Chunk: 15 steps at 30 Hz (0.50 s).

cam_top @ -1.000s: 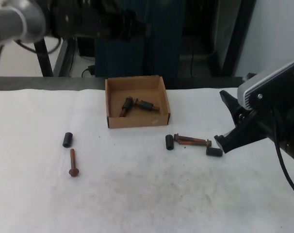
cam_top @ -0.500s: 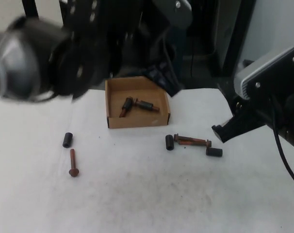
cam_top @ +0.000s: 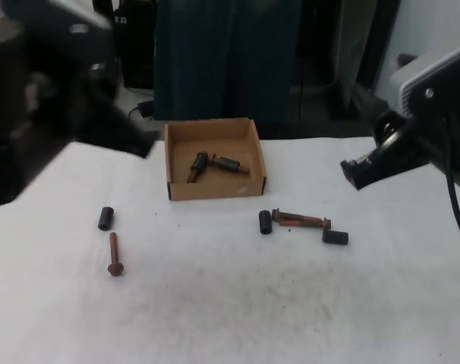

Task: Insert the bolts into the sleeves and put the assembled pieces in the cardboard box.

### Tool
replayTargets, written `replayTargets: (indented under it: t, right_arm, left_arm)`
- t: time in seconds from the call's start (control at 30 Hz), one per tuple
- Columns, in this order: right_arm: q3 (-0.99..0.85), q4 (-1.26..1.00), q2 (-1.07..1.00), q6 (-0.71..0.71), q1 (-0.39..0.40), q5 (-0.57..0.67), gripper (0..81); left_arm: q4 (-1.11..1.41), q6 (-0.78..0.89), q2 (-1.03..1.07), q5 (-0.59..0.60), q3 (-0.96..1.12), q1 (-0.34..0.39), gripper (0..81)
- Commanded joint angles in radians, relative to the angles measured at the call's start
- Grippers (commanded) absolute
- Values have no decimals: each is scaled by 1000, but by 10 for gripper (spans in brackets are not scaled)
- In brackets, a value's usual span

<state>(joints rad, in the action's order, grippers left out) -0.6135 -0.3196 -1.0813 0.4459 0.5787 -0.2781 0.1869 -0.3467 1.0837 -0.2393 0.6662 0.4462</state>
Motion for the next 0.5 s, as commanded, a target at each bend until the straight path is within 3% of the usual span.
replayTargets:
  t: [0.0, 0.13, 0.27, 0.33, 0.47]
  right_arm:
    - [-63, -4, 11, -52, -2, -13, 489]
    - [-100, 59, 11, -199, -2, 14, 489]
    - [-100, 243, 11, -245, -2, 186, 489]
    - [-97, 320, 11, -245, -2, 264, 489]
    - [-65, 336, 11, -245, -2, 278, 489]
  left_arm:
    - [5, 202, -145, 144, -107, -113, 203]
    - [29, 421, -289, 367, -237, -265, 182]
    - [26, 484, -378, 562, -346, -400, 163]
    - [13, 521, -400, 627, -380, -448, 163]
    - [-73, 550, -403, 653, -409, -471, 163]
